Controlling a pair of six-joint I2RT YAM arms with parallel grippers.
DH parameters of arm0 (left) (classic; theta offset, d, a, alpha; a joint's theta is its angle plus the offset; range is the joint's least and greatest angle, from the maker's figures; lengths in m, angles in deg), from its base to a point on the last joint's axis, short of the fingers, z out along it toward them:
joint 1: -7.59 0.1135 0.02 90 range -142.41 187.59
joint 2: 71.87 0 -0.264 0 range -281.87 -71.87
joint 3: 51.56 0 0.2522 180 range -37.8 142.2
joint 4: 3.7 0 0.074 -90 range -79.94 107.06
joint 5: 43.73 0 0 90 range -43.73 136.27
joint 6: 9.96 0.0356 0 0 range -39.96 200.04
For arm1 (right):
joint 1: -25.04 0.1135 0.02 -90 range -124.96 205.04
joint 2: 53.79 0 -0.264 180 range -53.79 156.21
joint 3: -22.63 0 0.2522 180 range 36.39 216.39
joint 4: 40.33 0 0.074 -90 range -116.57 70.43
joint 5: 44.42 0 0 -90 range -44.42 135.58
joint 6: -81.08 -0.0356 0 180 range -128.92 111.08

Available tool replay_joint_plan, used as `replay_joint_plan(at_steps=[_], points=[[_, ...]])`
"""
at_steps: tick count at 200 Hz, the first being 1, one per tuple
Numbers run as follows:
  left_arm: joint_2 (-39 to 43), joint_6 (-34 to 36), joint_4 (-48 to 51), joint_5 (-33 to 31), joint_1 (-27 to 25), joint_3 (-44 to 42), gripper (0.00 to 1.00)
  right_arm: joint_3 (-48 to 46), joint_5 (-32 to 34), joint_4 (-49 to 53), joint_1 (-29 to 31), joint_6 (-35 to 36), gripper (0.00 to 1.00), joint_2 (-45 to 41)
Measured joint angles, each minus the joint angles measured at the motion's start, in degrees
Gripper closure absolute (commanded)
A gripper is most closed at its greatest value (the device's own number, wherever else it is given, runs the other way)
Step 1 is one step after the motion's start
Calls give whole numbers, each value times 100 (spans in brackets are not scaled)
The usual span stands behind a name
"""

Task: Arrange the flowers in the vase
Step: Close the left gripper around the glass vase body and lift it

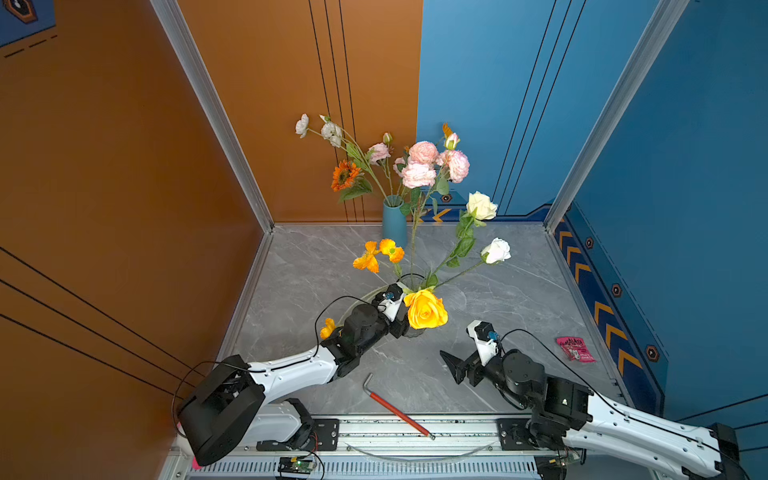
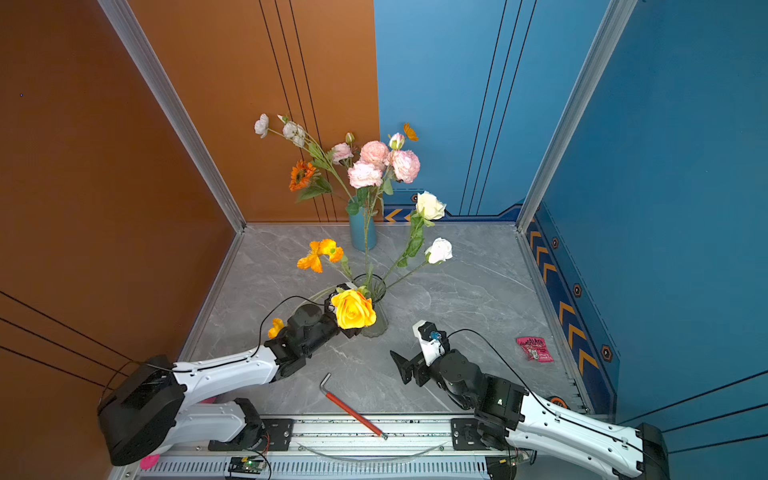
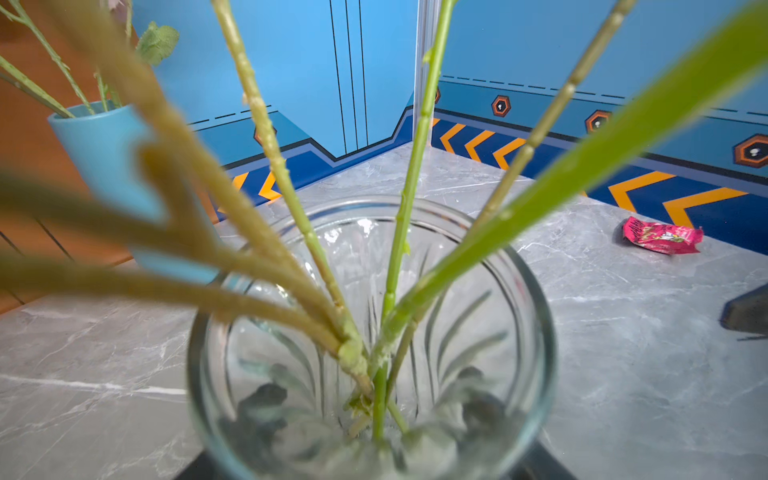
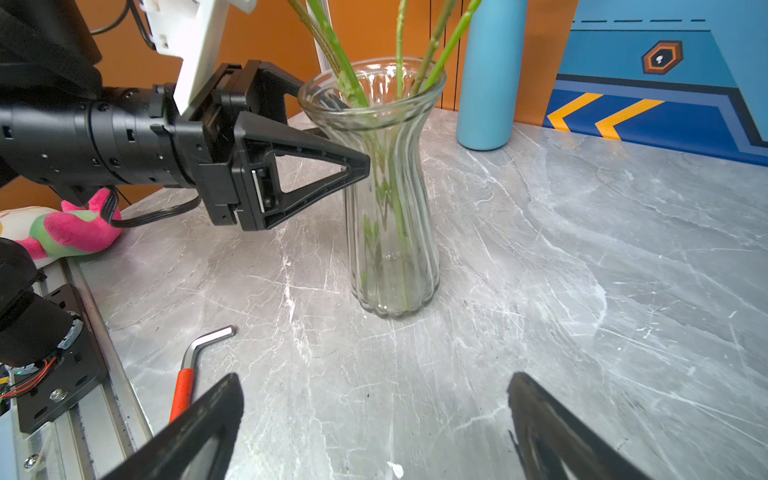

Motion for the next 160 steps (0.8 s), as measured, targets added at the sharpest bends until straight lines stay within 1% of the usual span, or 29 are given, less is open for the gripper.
replay_joint_plan(at_steps=[18,27,40,42,46,90,125,160], points=[[-11,0,-144,157,55,-20,35,-2,-20,-2,0,-13,0,-20],[-11,0,-199,232,83,-22,31,-2,-35,0,0,-39,0,-24],[-22,-31,-278,356,122,-22,16,-4,-42,-2,0,-52,0,-24],[-26,-68,-297,380,125,-22,10,-7,-42,-2,0,-59,0,-24],[-35,-70,-334,393,140,-22,1,-11,-42,-4,0,-63,0,-24],[-389,-127,-570,715,160,-17,2,-63,-81,0,2,-103,0,-48],[-879,-68,-1025,739,162,9,2,-66,-81,2,0,-103,0,-109],[-1429,4,-1471,741,188,293,2,-66,-81,11,0,-103,0,-221]])
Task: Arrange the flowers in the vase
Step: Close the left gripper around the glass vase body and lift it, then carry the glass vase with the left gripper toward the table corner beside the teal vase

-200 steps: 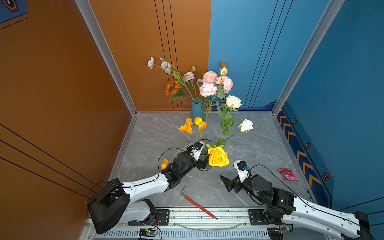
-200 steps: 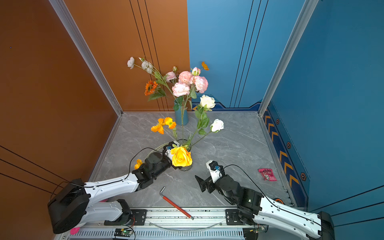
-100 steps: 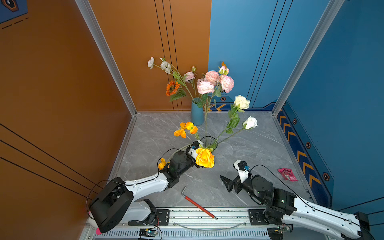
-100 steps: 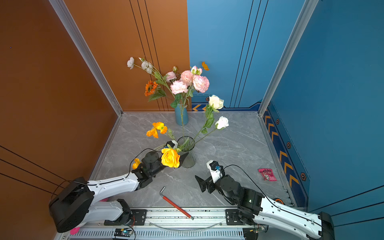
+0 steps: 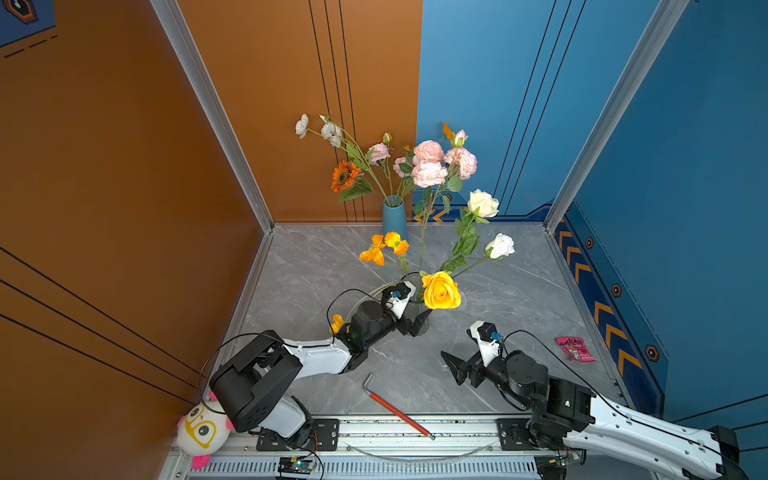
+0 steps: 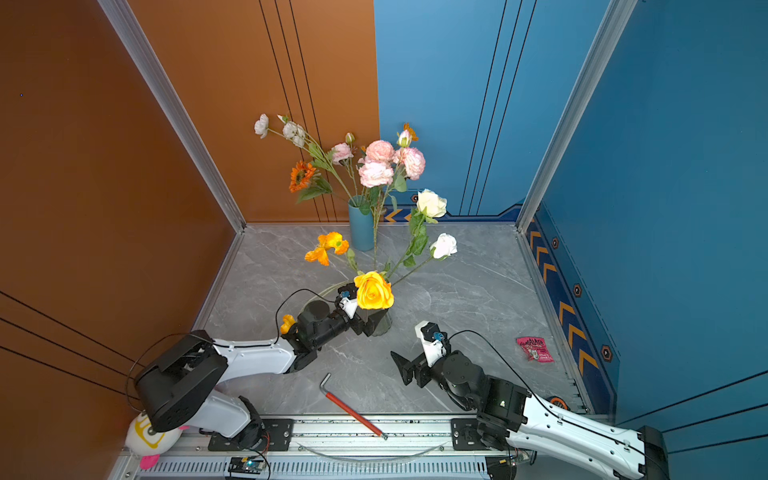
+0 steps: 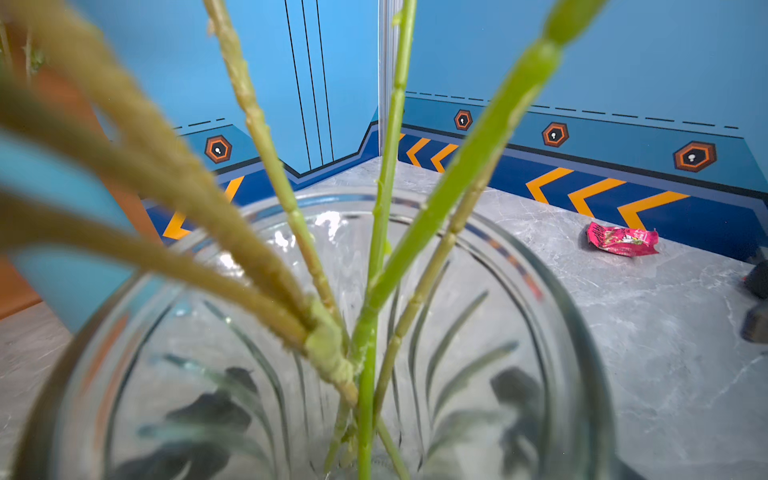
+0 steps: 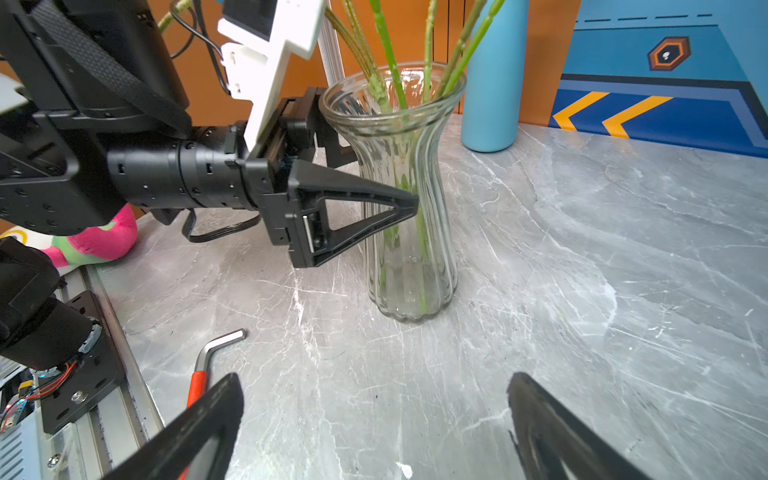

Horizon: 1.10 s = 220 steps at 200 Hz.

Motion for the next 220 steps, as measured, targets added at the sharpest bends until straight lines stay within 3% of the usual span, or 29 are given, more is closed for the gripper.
replay_joint_plan(at_steps=[35,67,73,95,156,220], points=[[-518,-28,-636,-7,55,192,0,-4,2,85,0,0,0,-87],[-855,-232,-1204,11,157,192,13,-11,2,170,0,0,0,-151],[-874,-262,-1272,31,166,192,19,-11,2,179,0,0,0,-160],[-876,-372,-1432,92,181,192,24,-15,2,199,-2,0,0,-184],[-721,-389,-1178,164,192,87,44,-48,-4,201,-7,-28,0,-188],[15,-188,-337,275,197,-81,54,-74,-17,201,0,-151,0,-315]])
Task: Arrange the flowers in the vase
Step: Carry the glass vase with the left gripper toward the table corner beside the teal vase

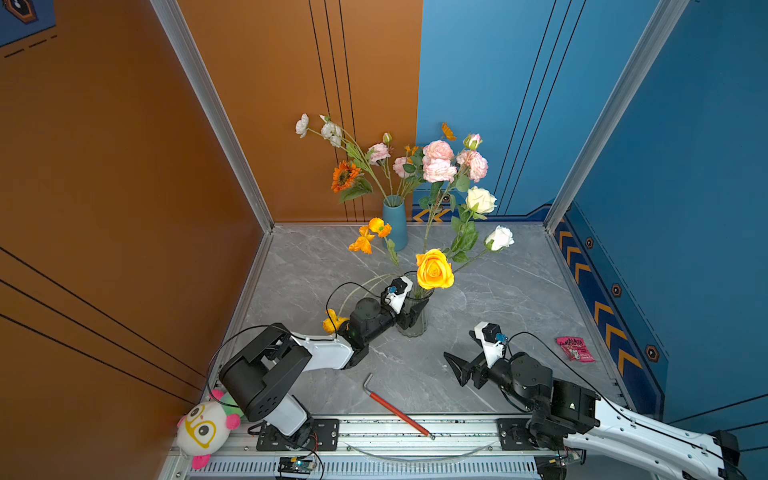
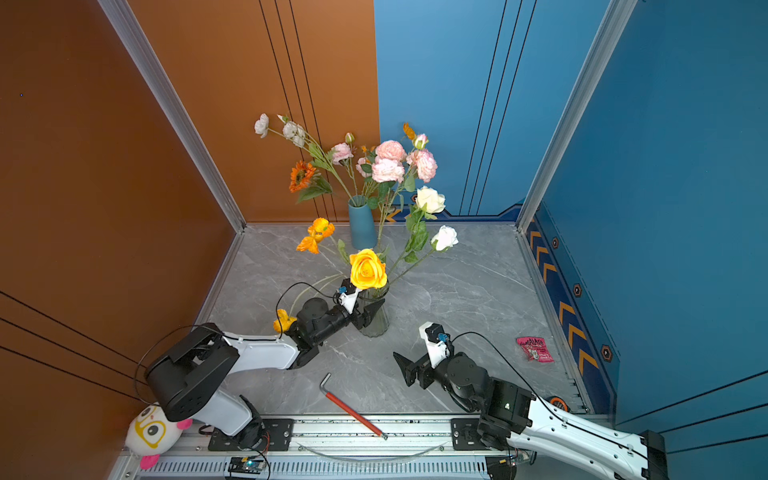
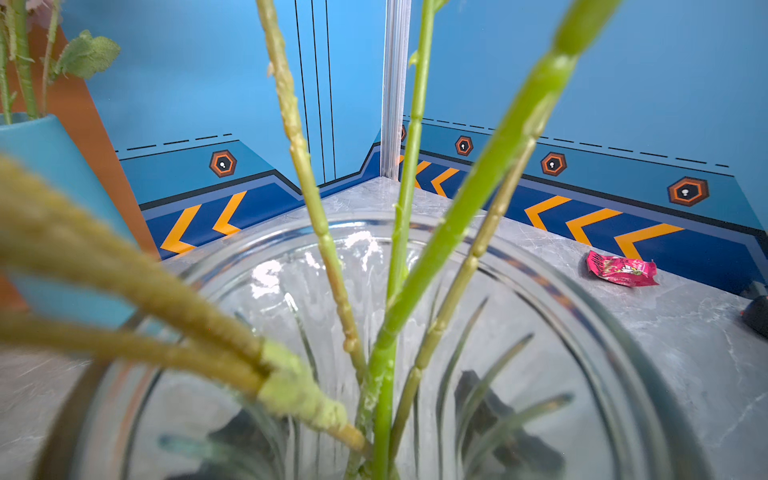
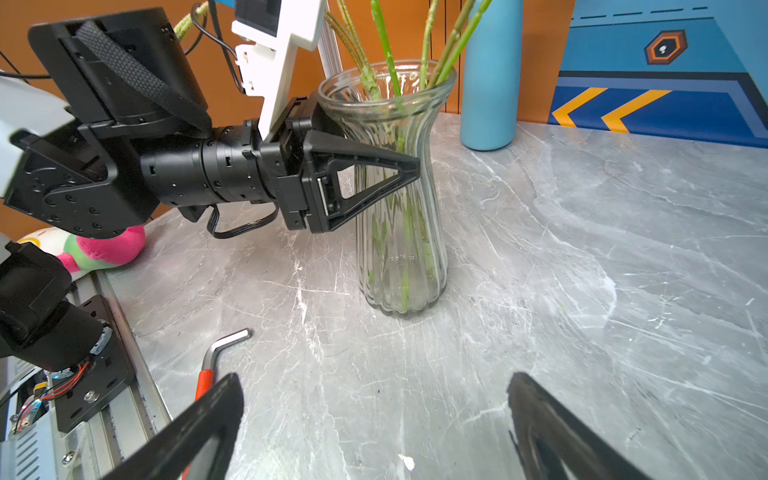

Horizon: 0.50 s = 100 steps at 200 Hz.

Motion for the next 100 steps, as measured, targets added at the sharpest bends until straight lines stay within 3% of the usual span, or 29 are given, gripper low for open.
replay_joint_plan(at_steps=[40,100], points=[[1010,232,682,103,83,-151,58,0,0,-2,28,0,0,11],[3215,643,2736,-129,863,50,63,197,0,-111,35,81,0,787]])
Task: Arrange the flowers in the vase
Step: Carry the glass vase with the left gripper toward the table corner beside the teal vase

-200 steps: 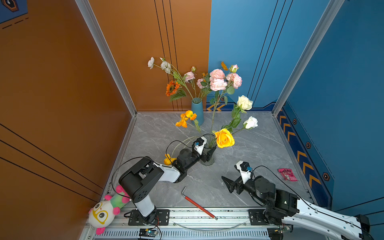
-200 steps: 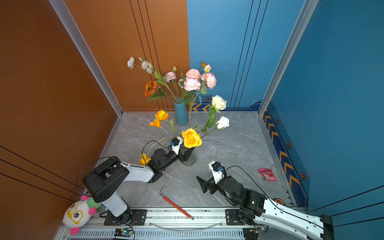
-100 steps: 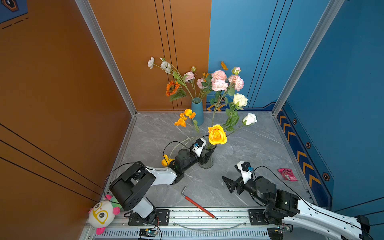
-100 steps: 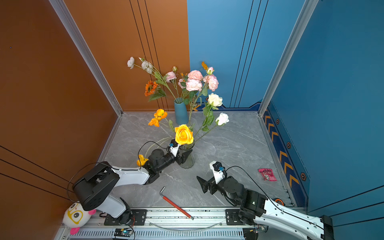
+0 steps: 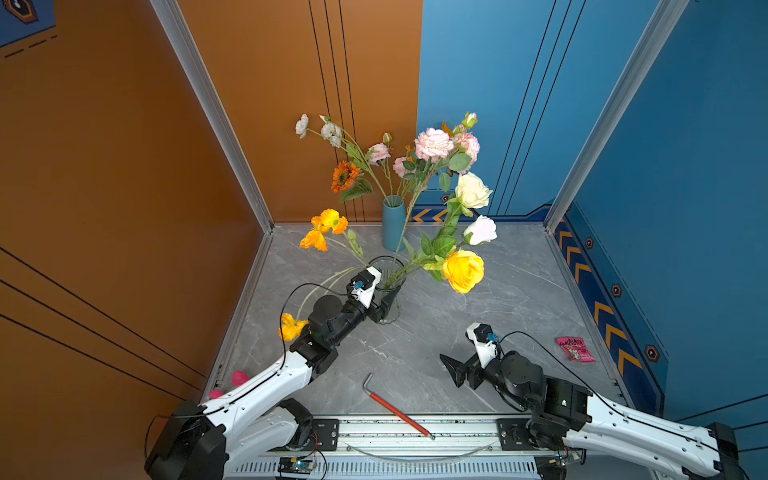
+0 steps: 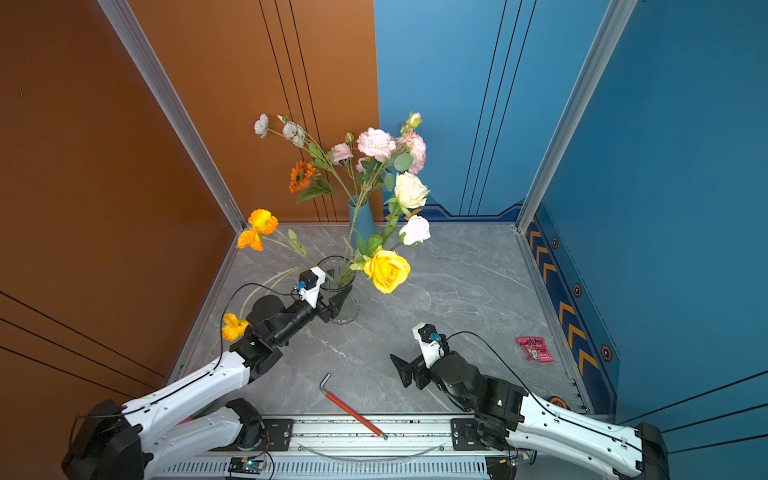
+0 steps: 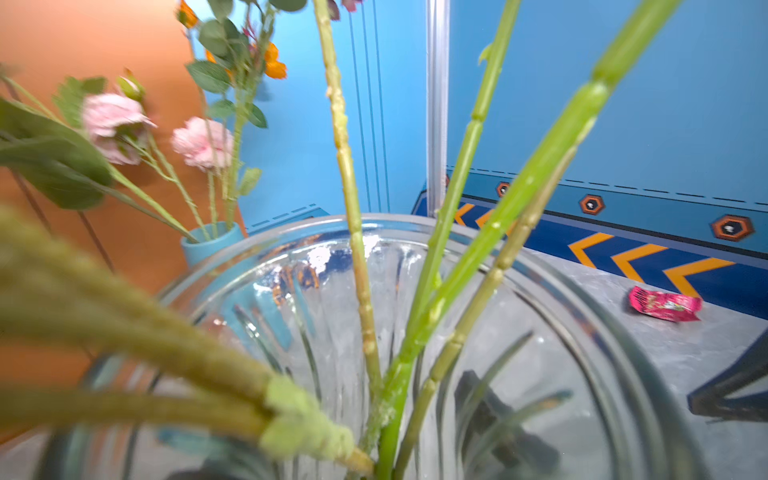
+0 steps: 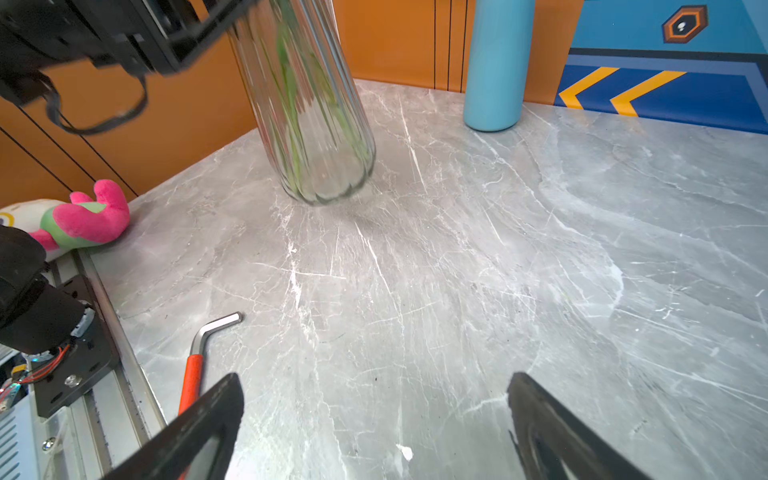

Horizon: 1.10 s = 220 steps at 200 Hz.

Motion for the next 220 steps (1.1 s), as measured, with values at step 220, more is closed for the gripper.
replay_joint_plan(at_steps=[220], points=[[-1648,-785,20,-98,4651,1169,65,2806,-1353,-942,-446,286,0,3840]])
